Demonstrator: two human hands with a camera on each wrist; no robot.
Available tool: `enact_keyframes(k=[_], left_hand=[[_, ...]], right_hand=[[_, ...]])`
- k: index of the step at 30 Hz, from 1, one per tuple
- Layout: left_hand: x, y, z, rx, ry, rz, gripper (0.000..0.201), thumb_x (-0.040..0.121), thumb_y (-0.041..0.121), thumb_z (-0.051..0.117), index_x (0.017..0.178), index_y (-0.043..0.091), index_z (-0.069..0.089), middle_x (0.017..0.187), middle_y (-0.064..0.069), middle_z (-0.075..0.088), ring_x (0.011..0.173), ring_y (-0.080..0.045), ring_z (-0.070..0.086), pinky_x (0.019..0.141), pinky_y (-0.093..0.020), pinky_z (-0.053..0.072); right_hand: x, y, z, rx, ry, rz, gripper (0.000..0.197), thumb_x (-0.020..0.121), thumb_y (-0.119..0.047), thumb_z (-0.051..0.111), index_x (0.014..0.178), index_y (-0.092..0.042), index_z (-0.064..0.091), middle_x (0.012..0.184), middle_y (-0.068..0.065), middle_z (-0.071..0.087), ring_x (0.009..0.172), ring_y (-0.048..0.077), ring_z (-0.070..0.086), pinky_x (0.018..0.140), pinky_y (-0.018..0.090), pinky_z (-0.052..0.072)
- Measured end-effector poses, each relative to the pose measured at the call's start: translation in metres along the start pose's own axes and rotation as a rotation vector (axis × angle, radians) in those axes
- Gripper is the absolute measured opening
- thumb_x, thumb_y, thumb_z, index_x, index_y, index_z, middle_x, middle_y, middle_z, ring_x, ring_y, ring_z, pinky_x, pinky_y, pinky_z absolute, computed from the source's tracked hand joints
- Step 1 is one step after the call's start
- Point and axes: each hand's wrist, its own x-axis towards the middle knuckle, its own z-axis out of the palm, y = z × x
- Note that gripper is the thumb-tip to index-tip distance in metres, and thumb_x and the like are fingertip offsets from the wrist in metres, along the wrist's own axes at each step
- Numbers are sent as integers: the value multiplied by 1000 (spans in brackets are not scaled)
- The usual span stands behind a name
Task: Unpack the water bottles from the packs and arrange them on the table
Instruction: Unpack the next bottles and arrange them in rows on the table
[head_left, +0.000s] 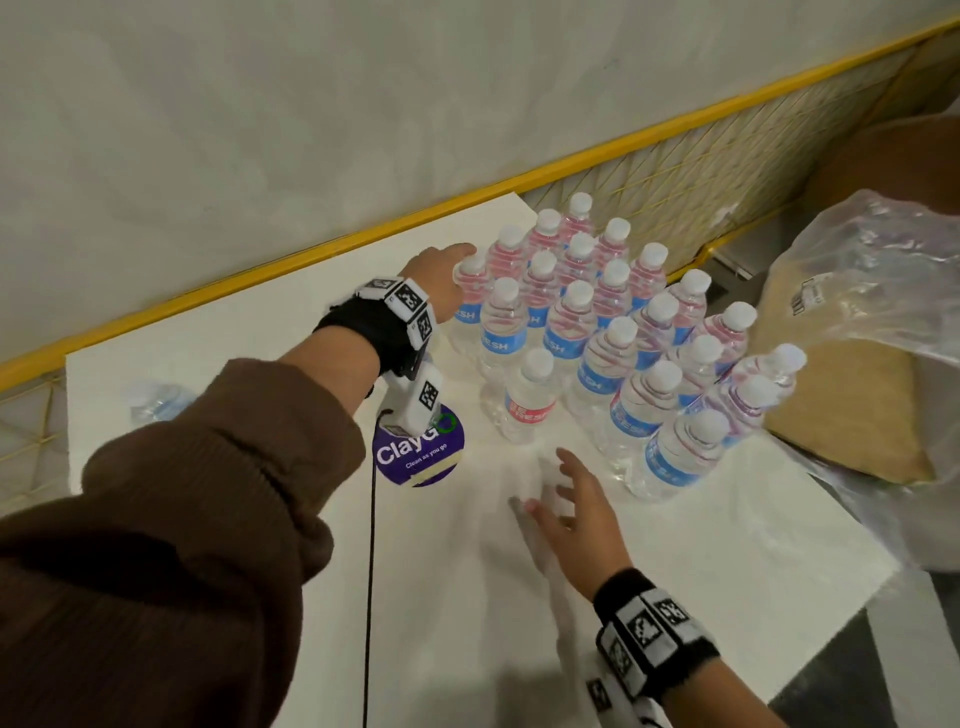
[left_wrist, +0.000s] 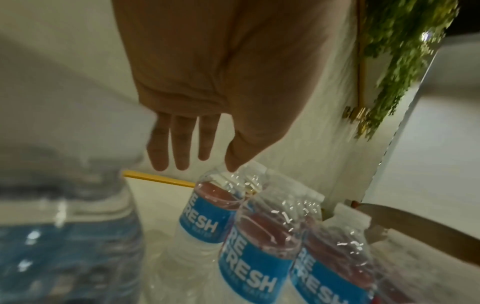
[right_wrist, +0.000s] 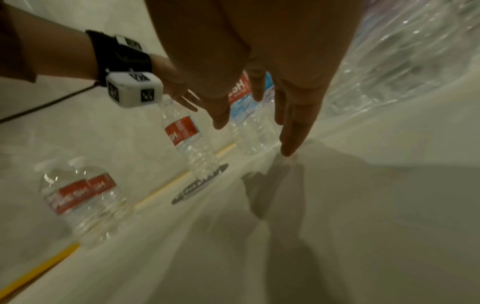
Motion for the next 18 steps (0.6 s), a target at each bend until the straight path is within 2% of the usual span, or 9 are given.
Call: enact_keyframes(k=[3,5,9,12,15,18], left_hand=[[8,1,7,0,-24,-8,62,93,6,43,149,28,24,148,-13,36,133,-32,39,107,-34,35],[11,2,11,-23,3,0,60,93,10,45,148,27,27,147,-13,39,132,-31,41,108,-35,35],[17,-2,13,-59,90,34,53,95,18,48,145,26,35,143,-10,47,130,-29,44,108,-35,36],[20,-6,14,-84,138,33,44,96,22,49,139,28,45,136,-6,55,126,-27,50,105,-33,38],[22,-8,15,-82,178,21,39,95,25,51,134,30,50,130,-5,60,120,-27,54,100,-32,41],[22,-6,15,-69,179,12,40,95,26,51,135,31,49,129,-7,60,119,-28,54,99,-32,41]], right_hand=[[21,-26,-2,115,12,5,81,84,-30,68,147,-35,17,148,-2,34,126,19,46,100,33,46],[34,-40,-3,146,29,-24,81,85,-29,66,148,-34,15,149,-3,34,129,21,44,106,36,41],[53,-49,0,182,60,-79,79,86,-30,66,148,-32,17,147,-6,38,133,16,41,112,38,36],[59,-49,0,205,67,-78,73,87,-32,64,146,-35,21,145,-8,41,132,14,42,110,41,38],[60,-48,-1,203,65,-71,69,89,-33,62,145,-34,23,144,-9,43,131,13,43,110,36,38],[60,-49,-3,198,64,-68,68,89,-34,61,146,-34,22,144,-9,43,130,12,44,108,30,38]])
